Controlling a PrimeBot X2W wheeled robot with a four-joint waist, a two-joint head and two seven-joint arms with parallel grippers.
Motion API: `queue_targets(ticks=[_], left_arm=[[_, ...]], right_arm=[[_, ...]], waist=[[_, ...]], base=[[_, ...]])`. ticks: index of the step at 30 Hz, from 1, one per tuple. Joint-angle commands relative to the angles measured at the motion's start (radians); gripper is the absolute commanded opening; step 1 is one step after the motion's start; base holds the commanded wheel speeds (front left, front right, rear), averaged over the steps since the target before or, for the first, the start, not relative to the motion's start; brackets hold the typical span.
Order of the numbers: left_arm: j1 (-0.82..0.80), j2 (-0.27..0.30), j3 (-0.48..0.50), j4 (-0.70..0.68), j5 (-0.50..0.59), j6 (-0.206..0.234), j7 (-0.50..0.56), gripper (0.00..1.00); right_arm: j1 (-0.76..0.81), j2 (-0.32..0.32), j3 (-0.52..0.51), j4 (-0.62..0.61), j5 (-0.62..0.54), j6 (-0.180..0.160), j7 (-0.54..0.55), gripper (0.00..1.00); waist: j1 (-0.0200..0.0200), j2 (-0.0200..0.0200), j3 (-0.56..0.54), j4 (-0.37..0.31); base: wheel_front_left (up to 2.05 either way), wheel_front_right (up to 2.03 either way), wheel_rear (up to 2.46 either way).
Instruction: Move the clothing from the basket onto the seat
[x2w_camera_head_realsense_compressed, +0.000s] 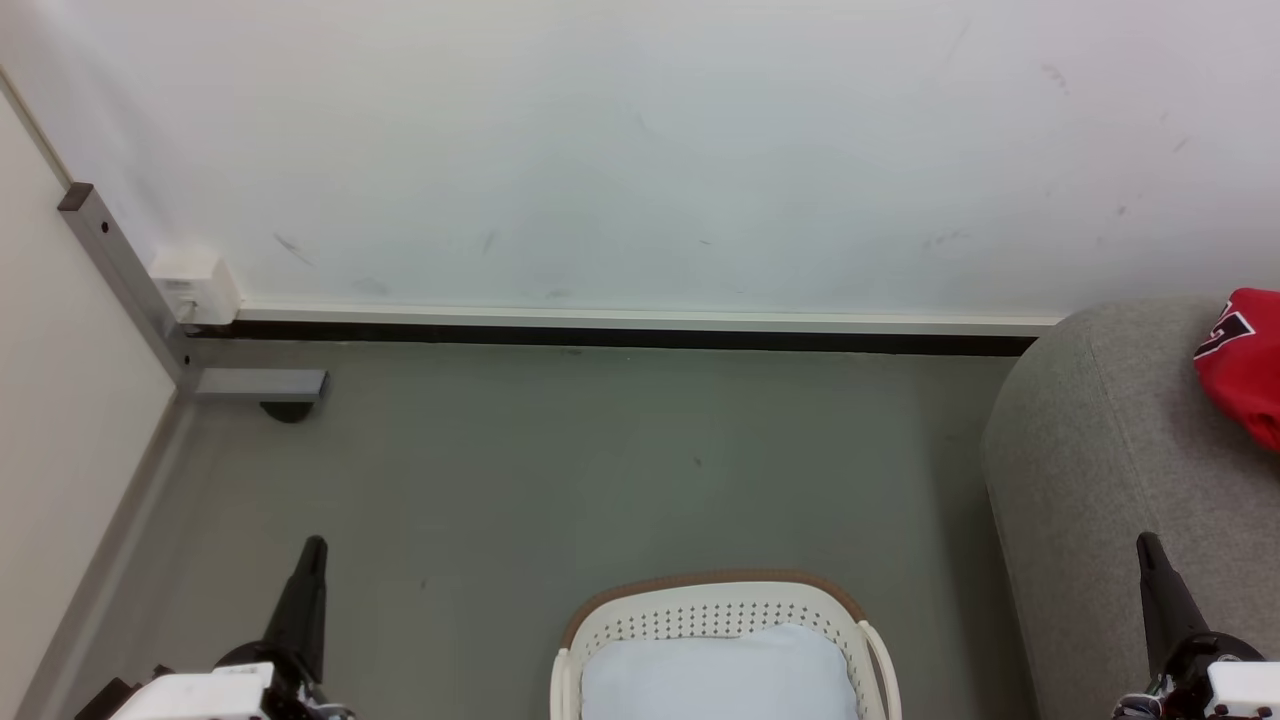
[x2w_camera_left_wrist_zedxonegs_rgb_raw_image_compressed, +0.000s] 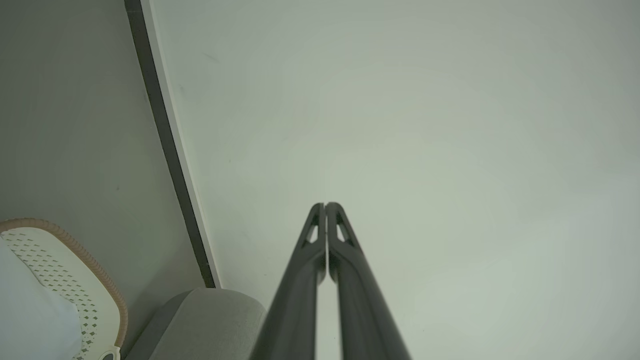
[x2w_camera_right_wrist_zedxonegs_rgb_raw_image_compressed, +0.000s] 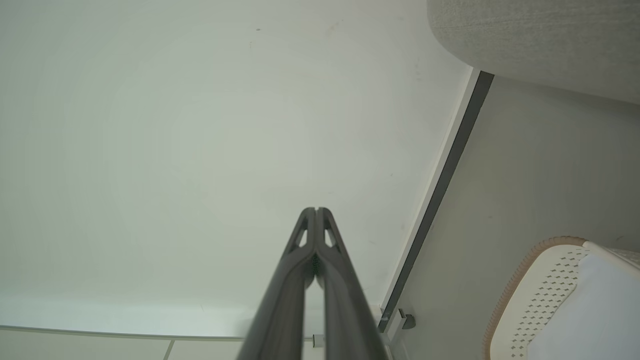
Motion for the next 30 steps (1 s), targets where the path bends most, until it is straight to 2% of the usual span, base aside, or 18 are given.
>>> queue_targets(ticks=[1, 30], left_arm=[[-0.009, 0.007, 0.002, -0.003, -0.013, -0.005, 0.004, 0.0], [-0.009, 0.007, 0.002, -0.003, -0.013, -0.005, 0.004, 0.0]], right_arm=[[-0.012, 0.001, -0.005, -0.005, -0.006, -0.002, 0.0, 0.0], [-0.012, 0.003, -0.006, -0.005, -0.008, -0.002, 0.002, 0.0]], waist=[[0.0, 0.0, 0.0, 0.0], [0.0, 0.0, 0.0, 0.0]], base=[[0.0, 0.0, 0.0], [0.0, 0.0, 0.0]])
